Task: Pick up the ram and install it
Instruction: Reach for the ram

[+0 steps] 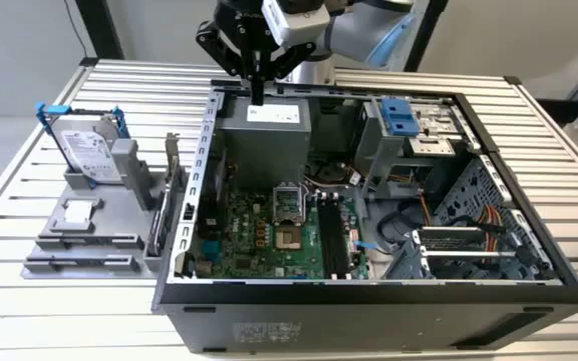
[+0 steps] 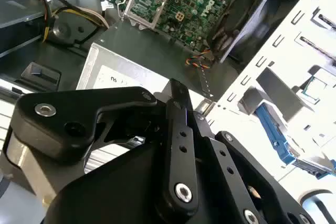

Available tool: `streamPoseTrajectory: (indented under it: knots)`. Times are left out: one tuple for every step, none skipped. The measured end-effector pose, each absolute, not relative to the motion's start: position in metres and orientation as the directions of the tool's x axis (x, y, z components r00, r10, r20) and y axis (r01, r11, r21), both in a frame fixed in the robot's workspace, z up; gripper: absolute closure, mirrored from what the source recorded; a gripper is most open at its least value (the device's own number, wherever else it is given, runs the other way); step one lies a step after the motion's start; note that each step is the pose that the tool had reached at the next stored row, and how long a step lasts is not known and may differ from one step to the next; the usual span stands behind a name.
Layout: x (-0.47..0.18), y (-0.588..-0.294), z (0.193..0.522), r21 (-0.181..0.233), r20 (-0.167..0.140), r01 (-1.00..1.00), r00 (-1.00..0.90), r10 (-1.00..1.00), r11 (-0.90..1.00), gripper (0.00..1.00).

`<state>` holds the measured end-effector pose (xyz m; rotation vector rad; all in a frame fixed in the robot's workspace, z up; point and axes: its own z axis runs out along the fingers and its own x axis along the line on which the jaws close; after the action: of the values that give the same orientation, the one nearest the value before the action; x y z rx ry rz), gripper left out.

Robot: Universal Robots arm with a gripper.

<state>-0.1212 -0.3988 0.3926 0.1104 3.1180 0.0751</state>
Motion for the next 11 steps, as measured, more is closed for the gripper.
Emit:
streamPoseTrajectory:
  knots:
    - [-0.1212, -0.3988, 0.3926, 0.049, -0.019, 0.07, -0.997, 0.071, 0.996, 1.0]
    - [-0.1212, -0.3988, 0.3926, 0.049, -0.019, 0.07, -0.997, 0.071, 0.996, 1.0]
    - [-0.1216, -0.3988, 0.3926, 0.049, -0.019, 0.07, -0.997, 0.071, 0.996, 1.0]
    - [-0.1217, -0.3988, 0.3926, 0.049, -0.019, 0.07, -0.997, 0.071, 0.996, 1.0]
    - [-0.1218, -0.3988, 0.3926, 0.049, -0.019, 0.07, -0.997, 0.071, 0.996, 1.0]
    - [-0.122, -0.3988, 0.3926, 0.049, -0.019, 0.07, -0.997, 0.071, 0.996, 1.0]
    - [-0.1223, -0.3988, 0.3926, 0.049, -0.019, 0.07, -0.997, 0.071, 0.996, 1.0]
    - [-0.1225, -0.3988, 0.3926, 0.049, -0.019, 0.07, -0.997, 0.071, 0.996, 1.0]
    - [-0.1228, -0.3988, 0.3926, 0.049, -0.019, 0.07, -0.997, 0.071, 0.996, 1.0]
    - [-0.1231, -0.3988, 0.3926, 0.049, -0.019, 0.07, -0.997, 0.071, 0.996, 1.0]
    - [-0.1233, -0.3988, 0.3926, 0.049, -0.019, 0.07, -0.997, 0.071, 0.996, 1.0]
